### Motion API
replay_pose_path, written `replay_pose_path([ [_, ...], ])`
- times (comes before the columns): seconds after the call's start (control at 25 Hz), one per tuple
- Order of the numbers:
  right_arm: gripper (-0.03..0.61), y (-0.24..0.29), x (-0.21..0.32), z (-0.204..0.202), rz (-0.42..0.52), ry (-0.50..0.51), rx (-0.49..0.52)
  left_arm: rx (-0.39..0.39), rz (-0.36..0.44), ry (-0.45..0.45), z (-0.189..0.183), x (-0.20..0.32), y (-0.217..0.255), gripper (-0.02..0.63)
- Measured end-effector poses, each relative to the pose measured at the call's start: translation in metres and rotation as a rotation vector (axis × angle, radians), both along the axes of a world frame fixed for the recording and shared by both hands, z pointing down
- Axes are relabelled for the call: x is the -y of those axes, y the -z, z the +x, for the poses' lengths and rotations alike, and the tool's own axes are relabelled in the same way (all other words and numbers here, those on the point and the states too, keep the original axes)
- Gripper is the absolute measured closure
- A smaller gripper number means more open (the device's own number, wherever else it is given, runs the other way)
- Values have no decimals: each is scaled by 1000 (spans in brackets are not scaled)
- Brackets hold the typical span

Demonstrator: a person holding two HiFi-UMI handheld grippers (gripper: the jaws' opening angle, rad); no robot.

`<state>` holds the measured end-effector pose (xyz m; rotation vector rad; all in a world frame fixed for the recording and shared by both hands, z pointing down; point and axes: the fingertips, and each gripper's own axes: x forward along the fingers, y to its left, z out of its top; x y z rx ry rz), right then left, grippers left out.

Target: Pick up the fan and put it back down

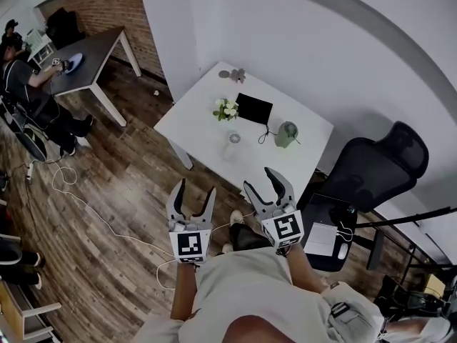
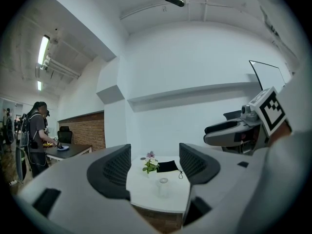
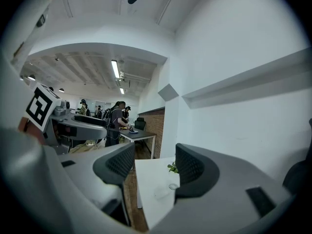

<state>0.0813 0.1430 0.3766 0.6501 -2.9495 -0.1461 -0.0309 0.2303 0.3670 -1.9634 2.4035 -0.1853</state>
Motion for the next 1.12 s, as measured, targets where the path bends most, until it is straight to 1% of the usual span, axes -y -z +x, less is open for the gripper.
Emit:
replay_pose_path([
  [0.52,328,7,94,-57,-2,30,15,6,-14,18,-52,92,4,305],
  [0.8,327,7,143,-73,-17,35,12,15,-24,21,-66,142,8,304],
  [0.92,327,5,158,-79,-20,37,13,16,-23,21,-71,157,7,304],
  [1.12,324,-3,179,-89,-41,25,5,6,-44,10,-82,179,-2,304],
])
